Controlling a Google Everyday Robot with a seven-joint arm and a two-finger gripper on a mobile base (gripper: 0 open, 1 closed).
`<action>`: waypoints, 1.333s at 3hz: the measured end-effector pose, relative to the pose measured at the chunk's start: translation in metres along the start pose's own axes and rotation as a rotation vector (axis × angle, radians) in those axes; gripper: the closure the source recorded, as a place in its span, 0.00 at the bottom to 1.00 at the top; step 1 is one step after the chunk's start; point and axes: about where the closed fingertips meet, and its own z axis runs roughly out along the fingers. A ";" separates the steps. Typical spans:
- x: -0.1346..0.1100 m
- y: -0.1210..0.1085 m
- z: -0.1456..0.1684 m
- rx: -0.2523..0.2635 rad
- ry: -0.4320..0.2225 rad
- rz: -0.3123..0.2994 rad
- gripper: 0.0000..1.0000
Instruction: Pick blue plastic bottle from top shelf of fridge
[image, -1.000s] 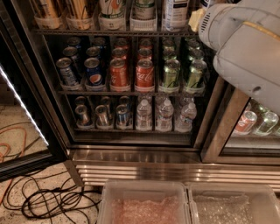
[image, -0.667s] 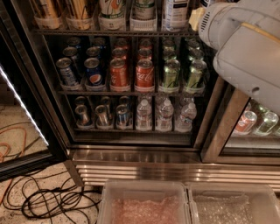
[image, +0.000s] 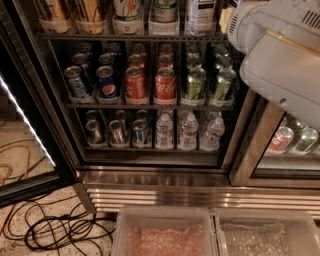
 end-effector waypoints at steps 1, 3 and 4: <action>-0.002 0.000 0.011 0.007 -0.018 -0.030 0.40; -0.012 -0.003 0.028 0.025 -0.059 -0.069 0.38; -0.016 -0.005 0.034 0.034 -0.074 -0.073 0.40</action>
Offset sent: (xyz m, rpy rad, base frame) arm 0.0327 -0.0068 -0.0019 0.1351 -0.0646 -0.0455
